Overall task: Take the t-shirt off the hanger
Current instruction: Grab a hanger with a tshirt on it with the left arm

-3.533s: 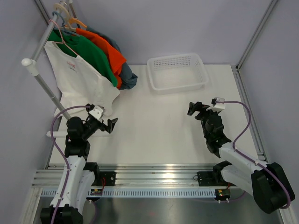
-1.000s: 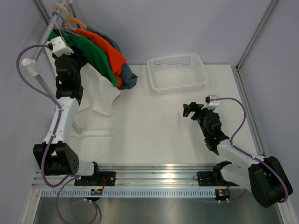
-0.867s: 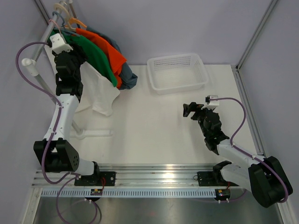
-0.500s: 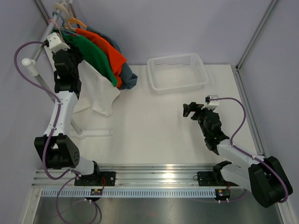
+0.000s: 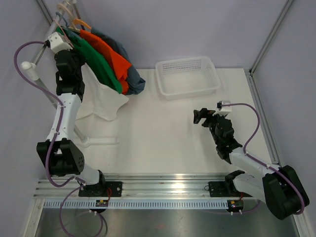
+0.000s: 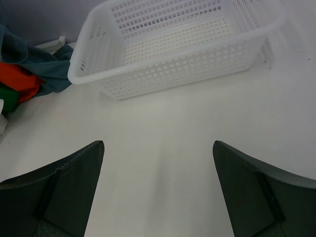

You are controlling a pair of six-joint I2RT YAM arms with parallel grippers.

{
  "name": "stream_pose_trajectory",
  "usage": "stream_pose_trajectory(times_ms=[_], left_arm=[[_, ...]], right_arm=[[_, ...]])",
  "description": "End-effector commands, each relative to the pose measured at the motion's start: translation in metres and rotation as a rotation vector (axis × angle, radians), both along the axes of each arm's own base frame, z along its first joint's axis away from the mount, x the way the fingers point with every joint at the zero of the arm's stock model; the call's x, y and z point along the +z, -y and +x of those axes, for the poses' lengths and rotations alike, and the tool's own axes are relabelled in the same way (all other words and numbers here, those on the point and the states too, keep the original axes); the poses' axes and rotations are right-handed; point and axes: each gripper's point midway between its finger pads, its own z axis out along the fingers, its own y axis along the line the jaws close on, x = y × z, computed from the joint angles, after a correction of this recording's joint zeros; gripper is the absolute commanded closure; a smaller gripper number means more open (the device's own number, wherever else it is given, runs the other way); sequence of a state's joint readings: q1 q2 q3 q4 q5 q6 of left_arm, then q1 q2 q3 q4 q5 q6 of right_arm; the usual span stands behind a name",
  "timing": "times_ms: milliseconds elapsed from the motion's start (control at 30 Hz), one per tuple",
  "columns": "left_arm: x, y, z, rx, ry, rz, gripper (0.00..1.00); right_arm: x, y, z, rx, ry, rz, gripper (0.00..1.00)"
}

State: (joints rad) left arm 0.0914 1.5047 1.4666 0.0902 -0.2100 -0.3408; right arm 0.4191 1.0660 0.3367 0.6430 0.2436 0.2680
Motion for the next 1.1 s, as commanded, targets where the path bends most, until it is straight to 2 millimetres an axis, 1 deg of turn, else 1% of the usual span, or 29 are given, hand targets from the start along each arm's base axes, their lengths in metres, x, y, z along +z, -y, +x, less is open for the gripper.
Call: stream_pose_trajectory(times_ms=[0, 167, 367, 467, 600, 633, 667, 700, 733, 800, 867, 900, 933, 1000, 1033, 1067], left_arm=[[0.047, 0.006, -0.002, -0.036, 0.111, -0.002, 1.0], [0.077, 0.005, -0.01, -0.027, 0.147, 0.005, 1.0], [0.098, 0.0, -0.025, 0.016, 0.158, 0.011, 1.0], [0.104, 0.003, -0.033, 0.042, 0.163, 0.037, 1.0], [0.111, 0.013, -0.04, 0.048, 0.162, 0.087, 1.0], [0.109, 0.019, -0.041, 0.037, 0.155, 0.097, 1.0], [0.111, 0.017, -0.044, 0.05, 0.161, 0.109, 1.0], [0.117, 0.031, -0.049, 0.028, 0.175, 0.136, 1.0], [0.118, 0.031, -0.051, 0.046, 0.188, 0.145, 1.0], [0.125, 0.037, -0.055, 0.048, 0.196, 0.177, 1.0], [0.13, 0.036, -0.059, 0.07, 0.194, 0.186, 1.0], [0.13, 0.039, -0.06, 0.067, 0.187, 0.201, 1.0], [0.131, 0.039, -0.065, 0.081, 0.187, 0.205, 1.0], [0.125, 0.044, -0.069, 0.091, 0.174, 0.234, 1.0], [0.13, 0.042, -0.077, 0.105, 0.19, 0.233, 1.0], [0.126, 0.044, -0.079, 0.104, 0.182, 0.237, 1.0]], right_arm=[[0.022, -0.004, 0.006, 0.006, 0.052, 0.008, 0.0], [0.022, -0.004, 0.006, 0.006, 0.049, 0.008, 0.01], [0.021, -0.006, 0.006, 0.012, 0.046, 0.007, 0.01], [0.022, -0.007, 0.007, 0.017, 0.046, 0.009, 0.0], [0.02, -0.009, 0.008, 0.025, 0.037, 0.007, 0.0], [0.019, -0.009, 0.009, 0.023, 0.033, 0.005, 0.0], [0.02, -0.01, 0.009, 0.028, 0.034, 0.004, 0.01], [0.018, -0.01, 0.009, 0.029, 0.03, 0.004, 0.01], [0.019, -0.01, 0.01, 0.029, 0.031, 0.003, 0.01], [0.018, -0.012, 0.01, 0.035, 0.03, 0.005, 0.0], [0.017, -0.012, 0.01, 0.037, 0.025, 0.003, 0.01], [0.018, -0.012, 0.01, 0.035, 0.027, 0.003, 0.0], [0.018, -0.012, 0.01, 0.038, 0.027, 0.004, 0.01], [0.018, -0.012, 0.01, 0.038, 0.027, 0.004, 0.01], [0.018, -0.013, 0.01, 0.041, 0.028, 0.006, 0.01], [0.017, -0.013, 0.01, 0.044, 0.023, 0.004, 0.01]])
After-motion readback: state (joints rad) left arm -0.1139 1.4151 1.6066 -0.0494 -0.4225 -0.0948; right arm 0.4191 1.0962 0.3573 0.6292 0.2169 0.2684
